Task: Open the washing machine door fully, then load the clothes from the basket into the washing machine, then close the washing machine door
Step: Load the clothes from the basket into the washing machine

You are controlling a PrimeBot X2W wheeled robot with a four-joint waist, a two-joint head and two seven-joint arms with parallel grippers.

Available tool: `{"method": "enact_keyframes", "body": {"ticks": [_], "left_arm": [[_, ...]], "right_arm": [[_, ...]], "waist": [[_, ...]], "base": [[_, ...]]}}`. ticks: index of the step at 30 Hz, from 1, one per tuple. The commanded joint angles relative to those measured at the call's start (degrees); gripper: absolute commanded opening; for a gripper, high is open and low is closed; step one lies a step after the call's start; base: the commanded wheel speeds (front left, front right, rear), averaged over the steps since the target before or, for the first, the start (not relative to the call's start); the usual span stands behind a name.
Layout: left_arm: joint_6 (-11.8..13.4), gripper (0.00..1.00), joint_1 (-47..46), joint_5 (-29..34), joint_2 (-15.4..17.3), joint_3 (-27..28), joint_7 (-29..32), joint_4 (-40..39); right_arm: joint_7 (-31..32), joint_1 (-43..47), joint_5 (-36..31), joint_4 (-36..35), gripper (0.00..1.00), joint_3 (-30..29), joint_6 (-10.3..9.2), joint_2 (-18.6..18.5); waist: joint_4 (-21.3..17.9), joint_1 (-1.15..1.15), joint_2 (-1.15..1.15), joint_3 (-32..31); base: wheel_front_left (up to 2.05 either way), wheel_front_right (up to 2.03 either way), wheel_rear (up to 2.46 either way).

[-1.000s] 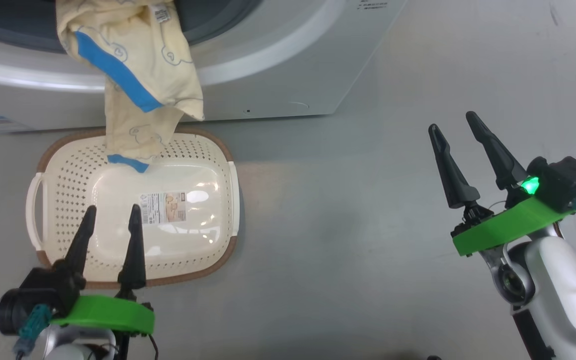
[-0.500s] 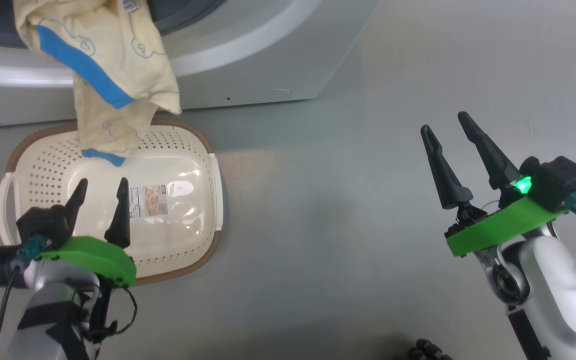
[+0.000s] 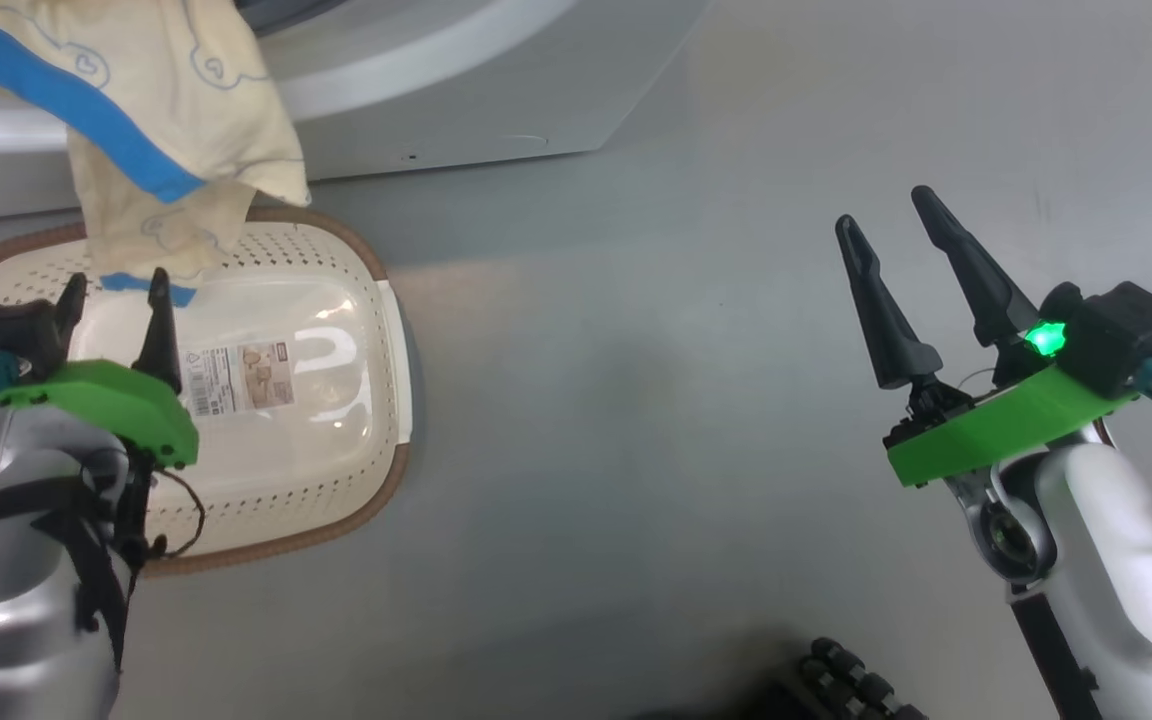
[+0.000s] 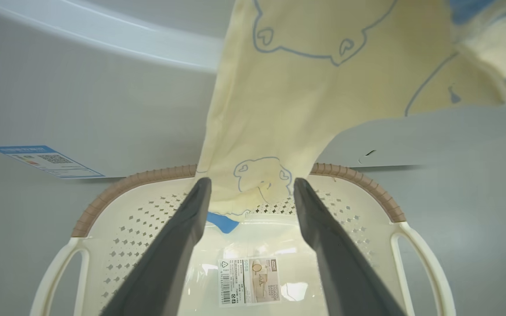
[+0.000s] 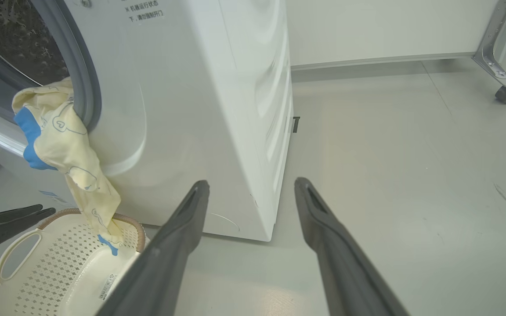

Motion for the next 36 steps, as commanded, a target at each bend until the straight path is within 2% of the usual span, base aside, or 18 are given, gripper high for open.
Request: {"method": "enact_keyframes", "body": {"ticks": [1, 8, 16, 29, 36], "left_arm": [[-0.02, 1.00, -0.80, -0.47, 2.53, 1.33, -0.88, 0.10], [-0.28, 1.00, -8.52, -0.67, 5.82, 0.29, -1.68, 9.09], [-0.34, 1.00, -14.22, -0.38, 8.17, -0.71, -2.15, 14.74], [-0.41, 1.00, -20.86, 0.17, 7.94, -3.72, -2.29, 19.16], [-0.43, 1.00, -20.96, -0.93, 6.79, -8.12, -2.31, 15.87]], "right_arm": [[-0.37, 0.12, 0.25, -1.69, 1.00, 0.81, 0.57, -0.45], [-0.37, -1.39, -0.22, -2.42, 1.00, 1.14, 0.57, -1.13], [-0.37, -1.61, -0.34, -2.72, 1.00, 0.87, 0.57, -0.74], [-0.37, -2.73, -0.44, -2.92, 1.00, 1.37, 0.57, -0.31], [-0.37, -2.74, -0.58, -2.85, 1.00, 1.34, 0.57, -0.13]], "waist": [[-0.49, 0.00, 0.00, 0.74], [-2.04, 0.00, 0.00, 3.62], [-3.02, 0.00, 0.00, 5.82], [-4.15, 0.00, 0.00, 9.17], [-4.21, 0.00, 0.00, 9.63]], "base": [[0.00, 0.00, 0.00], [0.00, 0.00, 0.00], [0.00, 0.00, 0.00], [0.00, 0.00, 0.00], [0.00, 0.00, 0.00]]}}
